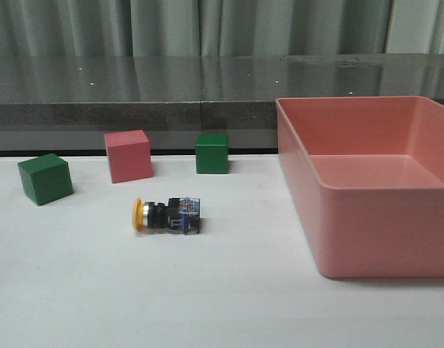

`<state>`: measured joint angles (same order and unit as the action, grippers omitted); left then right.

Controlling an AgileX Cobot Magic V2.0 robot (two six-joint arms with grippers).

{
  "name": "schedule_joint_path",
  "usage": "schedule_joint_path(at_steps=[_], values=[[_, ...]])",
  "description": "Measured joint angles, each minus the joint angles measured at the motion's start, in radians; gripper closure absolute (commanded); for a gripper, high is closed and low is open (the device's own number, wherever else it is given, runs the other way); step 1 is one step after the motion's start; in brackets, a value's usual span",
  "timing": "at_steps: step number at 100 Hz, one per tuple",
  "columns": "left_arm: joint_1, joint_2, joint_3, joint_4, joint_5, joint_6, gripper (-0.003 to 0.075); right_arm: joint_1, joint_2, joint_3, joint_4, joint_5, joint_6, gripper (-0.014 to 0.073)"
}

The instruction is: Place and stand button with both arms

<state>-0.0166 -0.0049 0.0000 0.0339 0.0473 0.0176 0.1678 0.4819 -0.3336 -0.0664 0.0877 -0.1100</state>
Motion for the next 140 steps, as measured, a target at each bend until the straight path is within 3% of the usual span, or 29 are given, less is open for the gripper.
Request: schedule_joint_path(at_steps=[44,52,67,88,100,111,123,140], values=[[0.000,0.000,-0.003,-0.042,-0.013,-0.001,0.0739,0.000,-0.094,0.048,0.000,0.012,0.001,0.0654],[0.000,0.000,-0.036,-0.095,0.040,-0.002,0.0739,0.000,-0.094,0.048,0.000,0.012,0.001,0.0654],[0.000,0.083,-0.243,-0.205,0.200,-0.002,0.0739,-0.002,-0.094,0.048,0.000,0.012,0.001,0.0654],[0.000,0.442,-0.602,-0.236,0.422,0.016,0.0739,-0.002,-0.094,0.048,0.000,0.014,0.001,0.0654],[0.000,0.657,-0.753,-0.272,0.502,0.126,0.0738,-0.002,-0.094,0.048,0.000,0.014,0.001,0.0654],[0.000,0.802,-0.840,-0.381,0.535,0.324,0.0724,-0.002,-0.094,0.048,0.000,0.014,0.001,0.0654],[0.000,0.945,-0.905,-0.556,0.559,0.543,0.0584,-0.002,-0.094,0.048,0.000,0.014,0.002,0.0654],[0.000,1.096,-0.936,-0.720,0.561,0.772,0.0106,-0.002,-0.094,0.048,0.000,0.014,0.002,0.0654]])
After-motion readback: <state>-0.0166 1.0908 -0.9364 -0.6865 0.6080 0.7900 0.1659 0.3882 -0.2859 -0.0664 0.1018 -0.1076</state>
